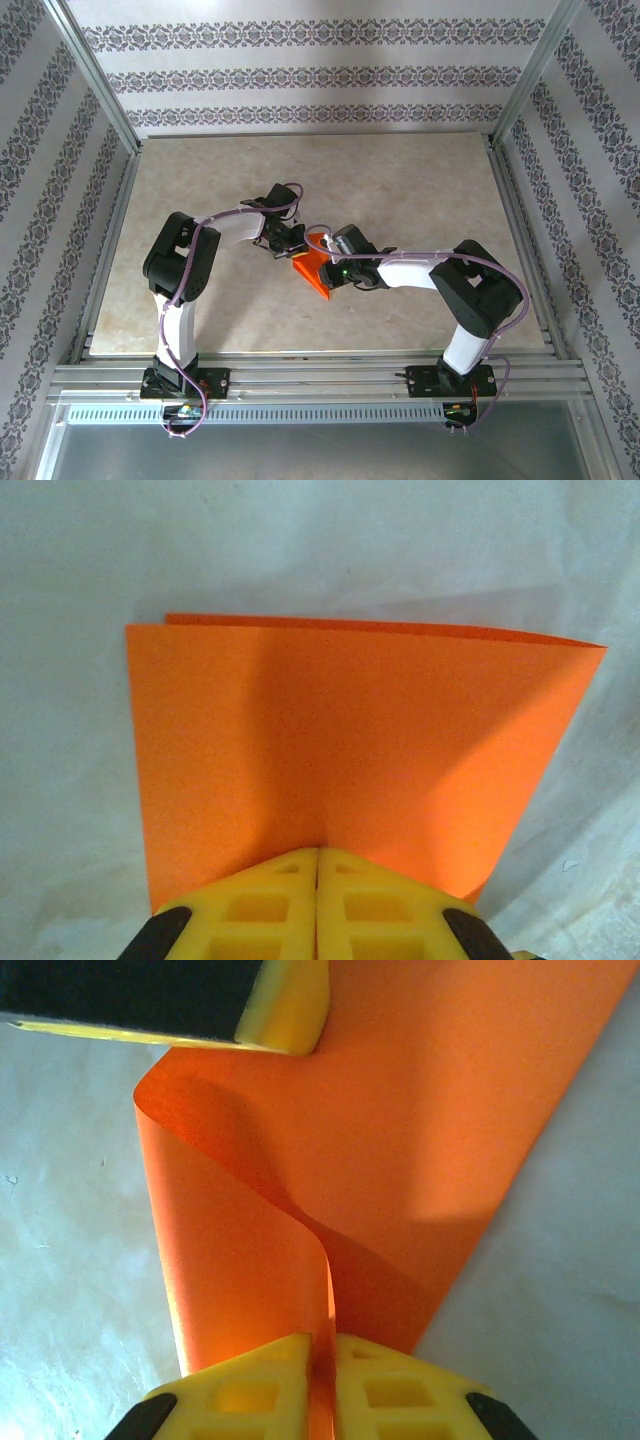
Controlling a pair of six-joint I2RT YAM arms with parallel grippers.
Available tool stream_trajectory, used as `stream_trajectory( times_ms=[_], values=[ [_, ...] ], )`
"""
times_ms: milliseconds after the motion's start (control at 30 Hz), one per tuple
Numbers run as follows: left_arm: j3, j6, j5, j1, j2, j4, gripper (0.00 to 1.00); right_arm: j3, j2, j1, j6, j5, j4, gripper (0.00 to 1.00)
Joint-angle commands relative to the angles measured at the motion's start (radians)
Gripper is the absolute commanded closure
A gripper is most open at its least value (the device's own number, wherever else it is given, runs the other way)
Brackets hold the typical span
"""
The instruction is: Fold a paper plane with a square sheet of paper (pick it up from the middle)
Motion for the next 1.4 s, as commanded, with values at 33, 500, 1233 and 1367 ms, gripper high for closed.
stream_trajectory(
  times_ms=[33,500,1233,1367],
  values=[
    [-0.008,0.02,-0.052,-0.024,0.064,-0.086,0.92,0.021,0.007,-0.013,-0.004,0.016,-0.014,0.86],
    [-0.004,0.023,-0.064,-0.024,0.076,-0.099,0.92,0.015,-0.021,-0.014,-0.018,0.008,-0.011,0.86],
    [0.002,0.029,-0.056,-0.03,0.083,-0.104,0.93,0.048,0.021,-0.017,-0.037,-0.036,-0.037,0.85],
    [0.002,0.029,-0.056,-0.03,0.083,-0.104,0.93,0.053,0.029,-0.018,-0.037,-0.034,-0.042,0.85]
  ],
)
